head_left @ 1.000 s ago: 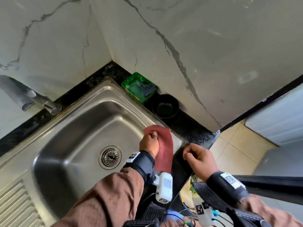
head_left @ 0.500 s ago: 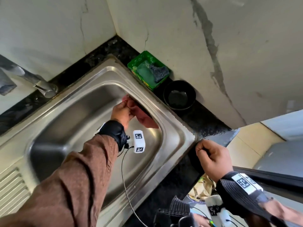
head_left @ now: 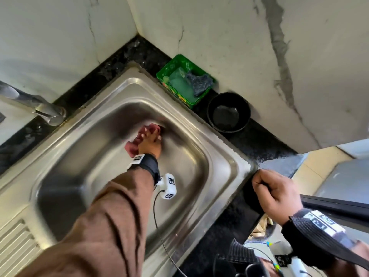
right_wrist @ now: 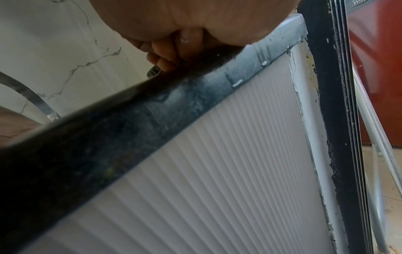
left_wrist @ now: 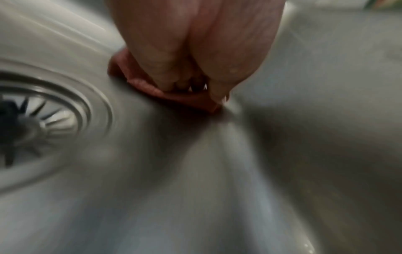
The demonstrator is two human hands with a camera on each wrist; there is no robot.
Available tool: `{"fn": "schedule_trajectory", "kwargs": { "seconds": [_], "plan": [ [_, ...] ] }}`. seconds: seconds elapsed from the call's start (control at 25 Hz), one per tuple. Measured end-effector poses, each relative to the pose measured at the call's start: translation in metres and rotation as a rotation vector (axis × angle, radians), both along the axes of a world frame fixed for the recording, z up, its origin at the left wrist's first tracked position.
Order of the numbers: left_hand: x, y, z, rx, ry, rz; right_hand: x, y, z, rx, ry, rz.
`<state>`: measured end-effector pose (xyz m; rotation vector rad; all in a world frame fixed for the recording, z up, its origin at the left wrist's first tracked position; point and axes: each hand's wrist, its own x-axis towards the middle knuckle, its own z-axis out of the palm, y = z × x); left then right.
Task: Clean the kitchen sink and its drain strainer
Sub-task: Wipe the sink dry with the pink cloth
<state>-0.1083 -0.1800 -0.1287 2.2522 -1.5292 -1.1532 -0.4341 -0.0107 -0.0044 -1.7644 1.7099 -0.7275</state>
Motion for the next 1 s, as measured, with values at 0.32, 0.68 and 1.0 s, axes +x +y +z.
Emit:
{"fn": "schedule_trajectory", "kwargs": {
  "seconds": [0.32, 0.68, 1.0],
  "plan": [
    [-0.058, 0.018, 0.010, 0.157, 0.414, 0.371, 0.005, 0.002, 0.003, -0.011, 0.032, -0.010],
    [-0.098, 0.074, 0.070, 0.726, 0.414, -0.132, 0.000, -0.002, -0.001, -0.001, 0.071, 0.037],
    [-0.046, 0.103, 0.135, 0.633, 0.268, -0.459, -0.001, -0.001, 0.004, -0.032, -0.007, 0.050]
  ]
}}
